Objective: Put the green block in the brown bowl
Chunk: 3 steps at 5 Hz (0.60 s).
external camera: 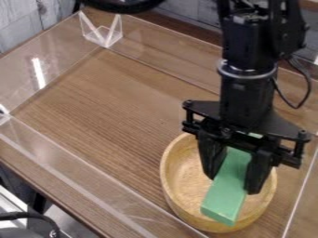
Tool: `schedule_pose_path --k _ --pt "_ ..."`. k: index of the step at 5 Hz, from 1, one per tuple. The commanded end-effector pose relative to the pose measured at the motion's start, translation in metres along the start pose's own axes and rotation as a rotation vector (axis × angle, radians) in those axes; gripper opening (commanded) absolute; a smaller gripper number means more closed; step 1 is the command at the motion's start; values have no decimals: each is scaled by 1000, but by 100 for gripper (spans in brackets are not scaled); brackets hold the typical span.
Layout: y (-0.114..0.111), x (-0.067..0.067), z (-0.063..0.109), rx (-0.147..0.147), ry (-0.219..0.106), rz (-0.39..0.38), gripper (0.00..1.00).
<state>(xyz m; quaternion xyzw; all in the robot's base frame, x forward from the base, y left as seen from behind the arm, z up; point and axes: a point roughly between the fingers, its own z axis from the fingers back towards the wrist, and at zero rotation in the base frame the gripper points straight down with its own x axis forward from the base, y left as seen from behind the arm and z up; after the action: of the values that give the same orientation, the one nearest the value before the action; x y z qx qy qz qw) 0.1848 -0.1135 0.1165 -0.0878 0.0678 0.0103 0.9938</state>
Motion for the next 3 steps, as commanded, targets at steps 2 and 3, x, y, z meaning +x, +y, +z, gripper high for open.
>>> schedule_pose_path --k 2,3 --pt "0 1 8 -25 -29 8 0" --pt "0 1 7 -28 -26 10 0"
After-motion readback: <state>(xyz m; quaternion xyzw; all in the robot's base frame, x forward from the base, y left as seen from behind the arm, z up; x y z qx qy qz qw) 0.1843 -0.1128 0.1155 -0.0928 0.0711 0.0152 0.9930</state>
